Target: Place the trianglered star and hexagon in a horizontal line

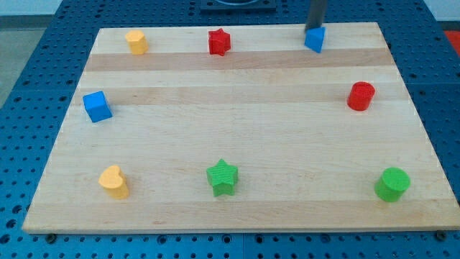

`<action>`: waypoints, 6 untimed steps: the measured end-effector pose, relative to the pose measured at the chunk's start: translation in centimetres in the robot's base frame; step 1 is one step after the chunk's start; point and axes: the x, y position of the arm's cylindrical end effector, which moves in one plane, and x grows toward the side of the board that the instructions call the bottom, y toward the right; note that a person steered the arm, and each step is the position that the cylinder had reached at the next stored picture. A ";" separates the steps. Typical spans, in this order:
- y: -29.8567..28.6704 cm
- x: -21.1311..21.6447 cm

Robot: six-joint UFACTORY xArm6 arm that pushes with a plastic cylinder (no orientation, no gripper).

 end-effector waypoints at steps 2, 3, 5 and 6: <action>-8.1 1.2; -9.8 -1.5; -23.0 -1.6; -19.9 1.1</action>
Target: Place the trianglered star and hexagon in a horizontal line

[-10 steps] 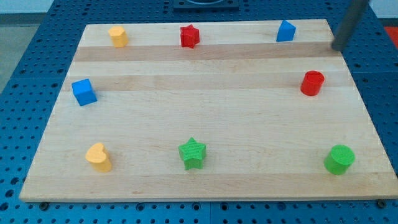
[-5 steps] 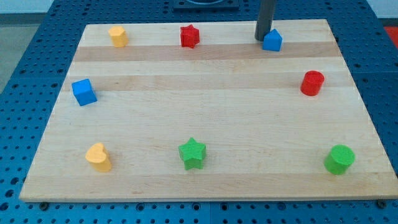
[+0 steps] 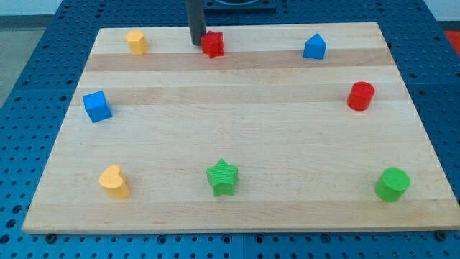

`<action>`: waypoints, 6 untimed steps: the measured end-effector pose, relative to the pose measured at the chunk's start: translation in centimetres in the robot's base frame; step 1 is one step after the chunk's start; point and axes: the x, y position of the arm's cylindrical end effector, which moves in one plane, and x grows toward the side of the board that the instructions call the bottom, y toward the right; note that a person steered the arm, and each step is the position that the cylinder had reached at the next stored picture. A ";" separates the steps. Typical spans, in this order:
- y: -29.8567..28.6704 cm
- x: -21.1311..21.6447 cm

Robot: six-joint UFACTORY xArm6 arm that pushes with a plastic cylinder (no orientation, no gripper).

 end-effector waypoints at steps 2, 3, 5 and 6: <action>-5.3 -2.2; -9.8 -5.6; -17.8 -2.9; -13.3 0.6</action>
